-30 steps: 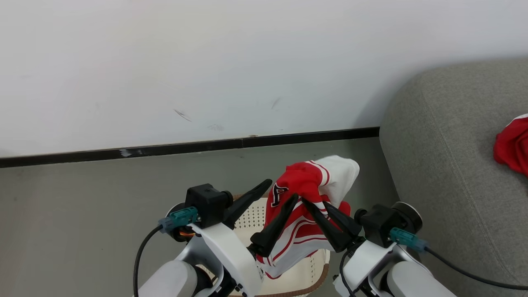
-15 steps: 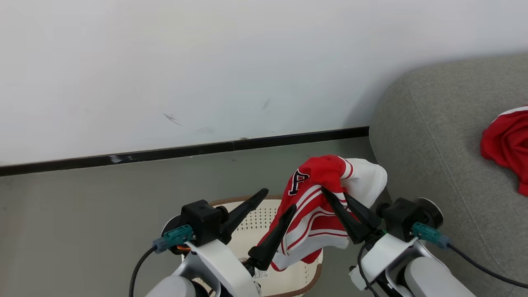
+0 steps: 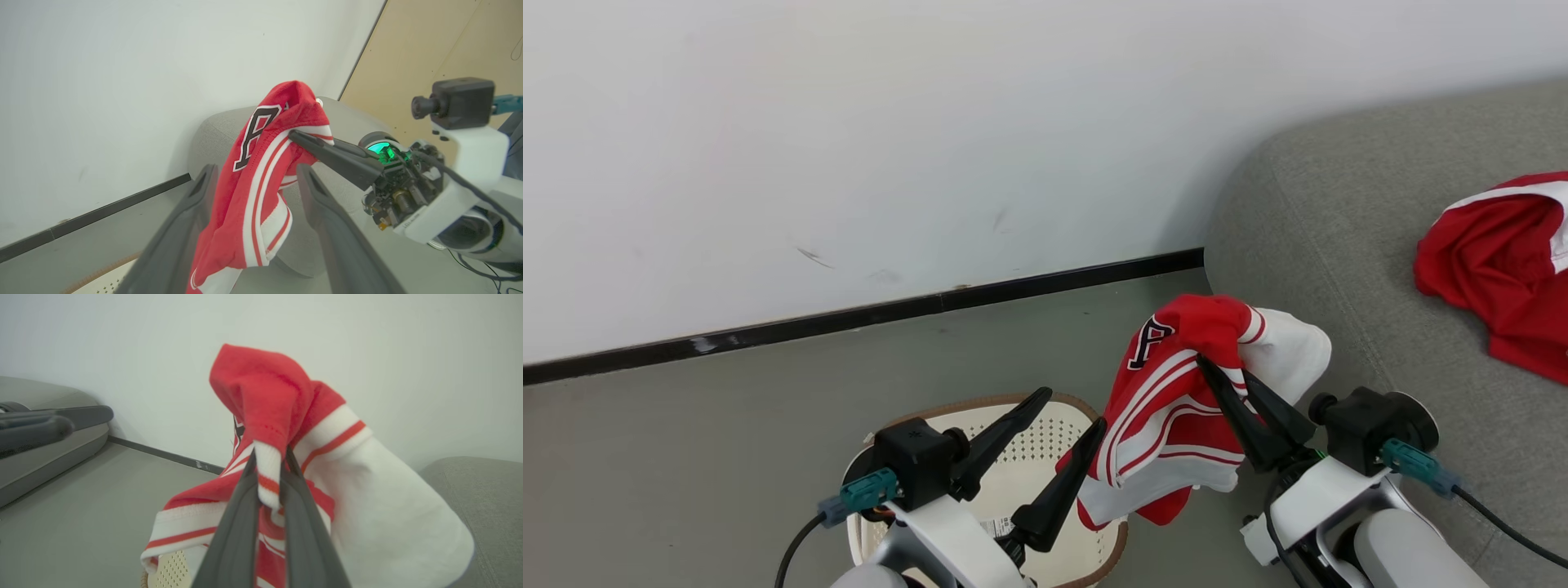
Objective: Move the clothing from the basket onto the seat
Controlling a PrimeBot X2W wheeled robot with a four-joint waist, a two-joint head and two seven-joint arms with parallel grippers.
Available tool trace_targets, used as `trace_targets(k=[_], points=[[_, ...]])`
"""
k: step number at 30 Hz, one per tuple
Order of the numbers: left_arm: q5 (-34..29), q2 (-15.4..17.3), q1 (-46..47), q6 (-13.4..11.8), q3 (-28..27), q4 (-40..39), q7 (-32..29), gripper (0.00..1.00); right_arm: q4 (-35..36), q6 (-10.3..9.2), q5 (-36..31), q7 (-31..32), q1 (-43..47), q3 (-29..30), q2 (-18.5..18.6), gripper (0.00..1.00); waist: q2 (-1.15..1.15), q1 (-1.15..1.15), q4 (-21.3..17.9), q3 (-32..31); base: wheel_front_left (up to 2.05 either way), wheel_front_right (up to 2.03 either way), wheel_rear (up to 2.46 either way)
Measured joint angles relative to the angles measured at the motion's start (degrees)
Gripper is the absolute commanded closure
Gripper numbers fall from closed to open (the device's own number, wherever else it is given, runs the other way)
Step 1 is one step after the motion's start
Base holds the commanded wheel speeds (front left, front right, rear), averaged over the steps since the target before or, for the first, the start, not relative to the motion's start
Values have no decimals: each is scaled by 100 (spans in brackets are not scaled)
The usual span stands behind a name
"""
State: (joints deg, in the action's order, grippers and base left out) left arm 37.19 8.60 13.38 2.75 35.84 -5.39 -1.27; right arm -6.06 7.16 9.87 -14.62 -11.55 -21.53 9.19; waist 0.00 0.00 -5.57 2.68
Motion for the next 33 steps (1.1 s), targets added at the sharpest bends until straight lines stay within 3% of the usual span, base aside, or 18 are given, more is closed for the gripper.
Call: trace_targets(k=[17, 33], points=[[1, 41, -263, 49, -12, 114, 275, 0, 180, 0, -44, 0, 324, 612, 47, 100, 0, 0, -720, -92, 0, 0, 0], [10, 37, -410, 52, -15, 124, 446, 0, 223, 0, -3, 0, 464, 673, 79, 100, 0, 0, -1302, -217, 0, 0, 0]])
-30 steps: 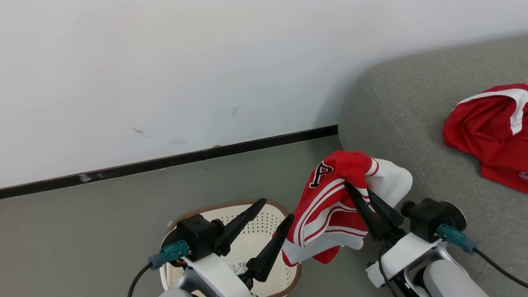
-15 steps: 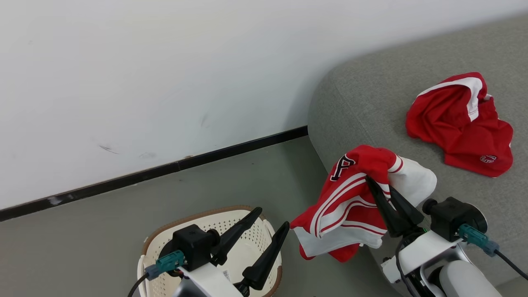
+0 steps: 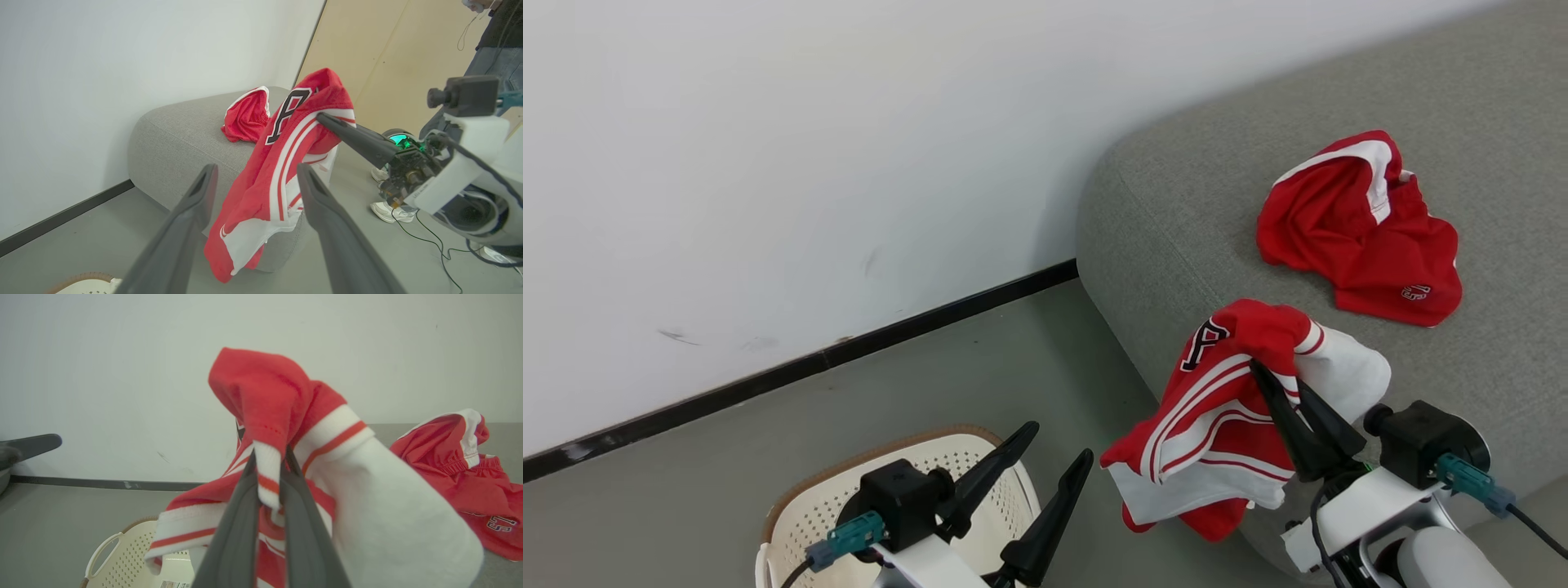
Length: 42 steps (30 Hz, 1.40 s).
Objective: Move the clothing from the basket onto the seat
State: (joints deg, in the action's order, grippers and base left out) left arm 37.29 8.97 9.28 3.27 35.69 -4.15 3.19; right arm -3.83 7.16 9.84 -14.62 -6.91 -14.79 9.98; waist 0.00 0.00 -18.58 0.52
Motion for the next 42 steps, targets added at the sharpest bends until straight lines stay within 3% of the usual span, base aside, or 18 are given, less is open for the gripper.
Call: trace_targets(k=[14, 22, 42], points=[[-8, -2, -178, -4, 26, -64, 93, 0, -114, -1, 514, 0, -8, 137, 192, 100, 0, 0, -408, -82, 0, 0, 0], [-37, -109, -199, -9, 233, -221, 92, 0, -316, -1, 1058, 16, -96, 505, 298, 100, 0, 0, -411, -52, 0, 0, 0], [-202, -131, -235, -11, 422, -517, 33, 0, -1273, -1, 1992, 866, -1831, 1319, 1000, 100, 0, 0, -172, 224, 0, 0, 0]])
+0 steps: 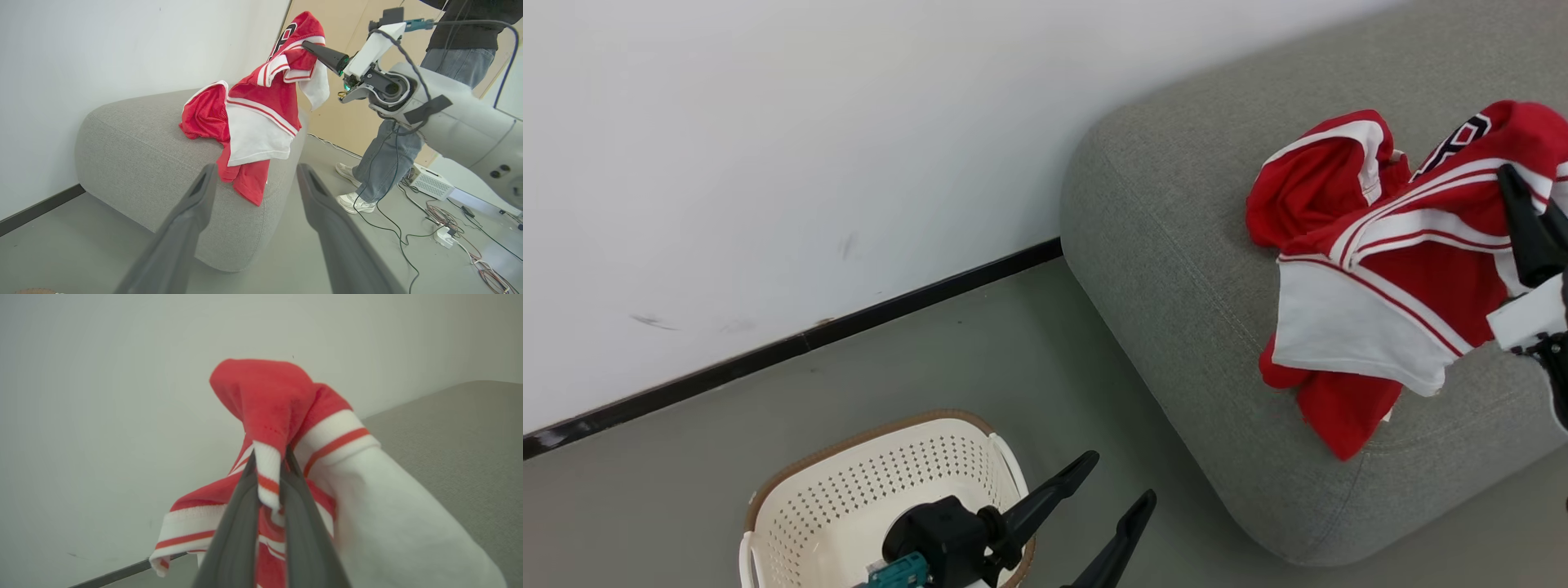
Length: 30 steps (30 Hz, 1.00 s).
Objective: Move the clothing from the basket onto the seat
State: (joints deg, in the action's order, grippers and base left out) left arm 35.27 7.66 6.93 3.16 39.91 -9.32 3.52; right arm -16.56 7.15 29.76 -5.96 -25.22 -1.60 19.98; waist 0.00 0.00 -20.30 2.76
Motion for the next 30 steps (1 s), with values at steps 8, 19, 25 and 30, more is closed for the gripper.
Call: trace_targets(k=[8, 19, 25, 30], points=[[-221, -3, 92, -26, 138, -189, -94, 0, -764, 0, 258, 569, -881, 398, 218, 100, 0, 0, 162, 212, 0, 0, 0], [-324, -59, 244, -25, 316, -355, -151, 0, -1805, 0, 226, 1070, -2442, 1338, 670, 100, 0, 0, 469, 562, 0, 0, 0], [-365, -69, 265, -26, 379, -360, -209, 0, -2298, -1, -85, 1107, -3119, 1788, 978, 100, 0, 0, 674, 751, 0, 0, 0], [-416, -38, 265, -59, 419, -391, -321, 0, -2679, -1, -472, 1088, -3520, 1985, 1315, 100, 0, 0, 887, 941, 0, 0, 0]])
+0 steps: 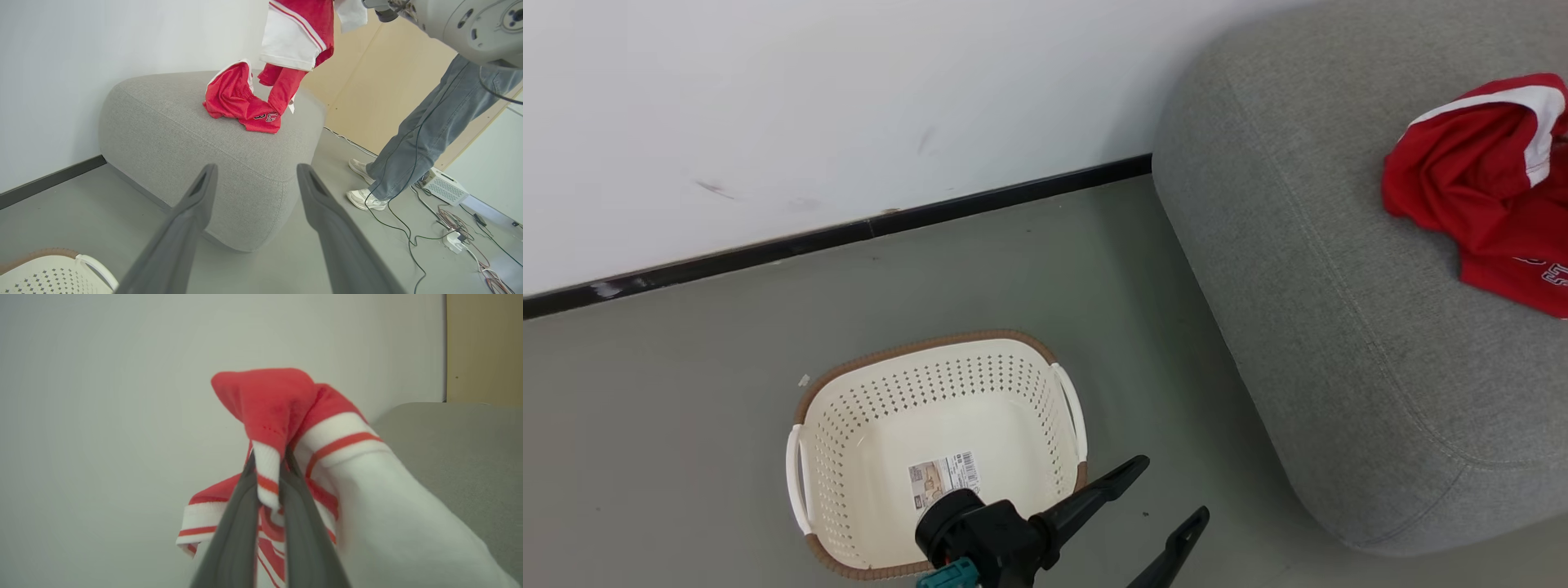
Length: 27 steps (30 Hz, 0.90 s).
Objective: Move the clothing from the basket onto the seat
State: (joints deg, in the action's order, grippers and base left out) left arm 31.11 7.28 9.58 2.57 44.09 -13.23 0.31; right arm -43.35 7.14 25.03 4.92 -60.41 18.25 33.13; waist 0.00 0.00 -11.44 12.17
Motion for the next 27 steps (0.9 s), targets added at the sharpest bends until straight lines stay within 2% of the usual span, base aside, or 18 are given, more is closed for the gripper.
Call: trace_targets(k=[3, 6, 16, 27], points=[[-8, 26, 0, -42, 8, -25, -47, 0, -86, 0, -205, -133, -235, 130, 199, 100, 0, 0, 105, 102, 0, 0, 0], [-35, 42, 1, -42, 24, -52, -134, 0, -220, 0, -453, -207, -330, 288, 241, 100, 0, 0, 203, 207, 0, 0, 0], [-122, 46, 182, -42, 88, -166, -301, 0, -1214, 0, -664, -333, -422, 944, 375, 100, 0, 0, 473, 586, 0, 0, 0], [-148, 53, 300, -45, 89, -236, -437, 0, -1699, 0, -747, -553, -412, 1236, 236, 100, 0, 0, 650, 977, 0, 0, 0]])
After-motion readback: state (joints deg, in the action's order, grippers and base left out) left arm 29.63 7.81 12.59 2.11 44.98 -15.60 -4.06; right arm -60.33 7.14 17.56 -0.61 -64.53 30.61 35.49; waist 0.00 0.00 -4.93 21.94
